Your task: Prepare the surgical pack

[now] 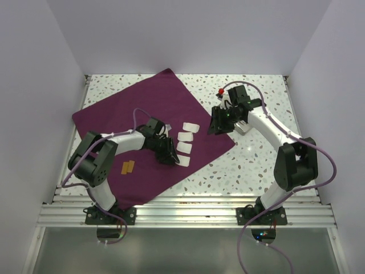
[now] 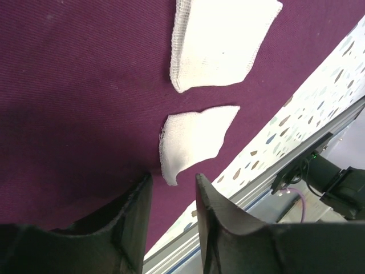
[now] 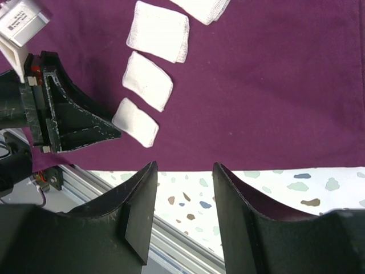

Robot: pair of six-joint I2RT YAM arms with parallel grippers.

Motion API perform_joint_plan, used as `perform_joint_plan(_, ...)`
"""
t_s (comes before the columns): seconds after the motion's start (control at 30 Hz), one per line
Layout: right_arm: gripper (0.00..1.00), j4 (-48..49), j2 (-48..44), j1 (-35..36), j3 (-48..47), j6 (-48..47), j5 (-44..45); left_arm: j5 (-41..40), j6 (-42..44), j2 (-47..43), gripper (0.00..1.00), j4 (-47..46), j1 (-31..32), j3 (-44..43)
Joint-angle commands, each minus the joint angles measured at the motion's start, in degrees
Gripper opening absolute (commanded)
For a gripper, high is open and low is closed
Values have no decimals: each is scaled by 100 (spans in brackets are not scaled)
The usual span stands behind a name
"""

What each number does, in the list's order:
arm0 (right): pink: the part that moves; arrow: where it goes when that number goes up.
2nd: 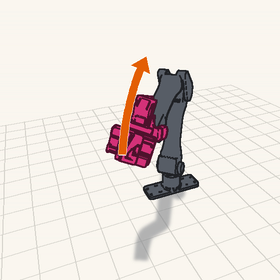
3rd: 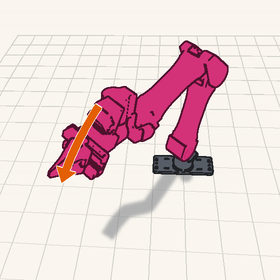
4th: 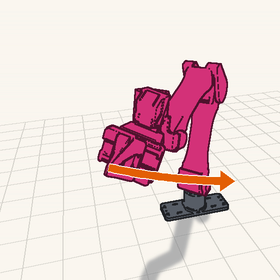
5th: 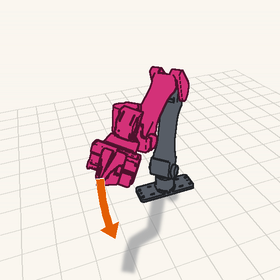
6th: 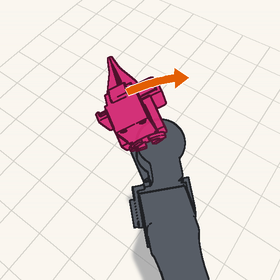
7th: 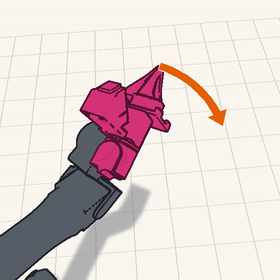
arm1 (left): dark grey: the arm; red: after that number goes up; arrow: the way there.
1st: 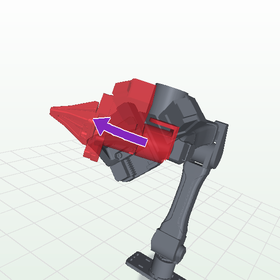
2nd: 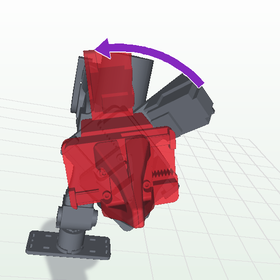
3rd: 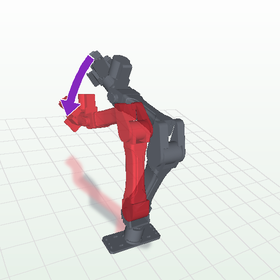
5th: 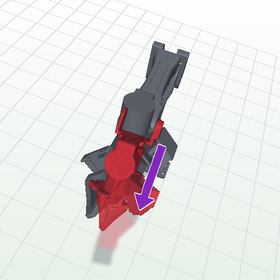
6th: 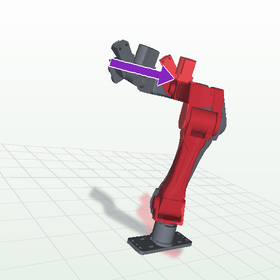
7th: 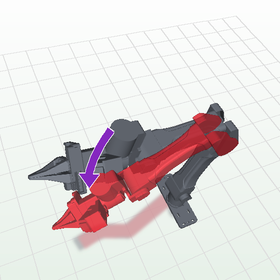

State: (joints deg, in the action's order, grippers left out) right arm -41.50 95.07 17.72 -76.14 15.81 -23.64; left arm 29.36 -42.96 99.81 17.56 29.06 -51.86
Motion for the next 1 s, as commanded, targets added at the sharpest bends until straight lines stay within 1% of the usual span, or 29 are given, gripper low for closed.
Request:
perform_joint_plan(0.0,47,124,-173,48,2,80,-150,-1,-89,170,38,-157,56,-123)
perform_joint_plan(0.13,47,106,-181,65,38,53,-141,-36,-178,153,34,-104,56,-158)
perform_joint_plan(0.2,47,107,-190,65,64,45,-132,-97,-186,170,29,62,56,-245)
perform_joint_plan(0.33,47,124,-199,74,134,45,-141,-141,-222,179,26,194,56,-316)
perform_joint_plan(0.37,47,124,-208,74,152,45,-141,-159,-239,179,22,212,56,-334)
perform_joint_plan(0.63,47,168,-208,127,249,36,-150,-168,-283,56,22,318,56,-404)
perform_joint_plan(0.87,47,186,-243,145,275,27,-159,-133,-318,240,22,274,65,-457)
perform_joint_plan(0.97,47,168,-243,153,284,1,-159,-115,-318,293,17,274,56,-509)
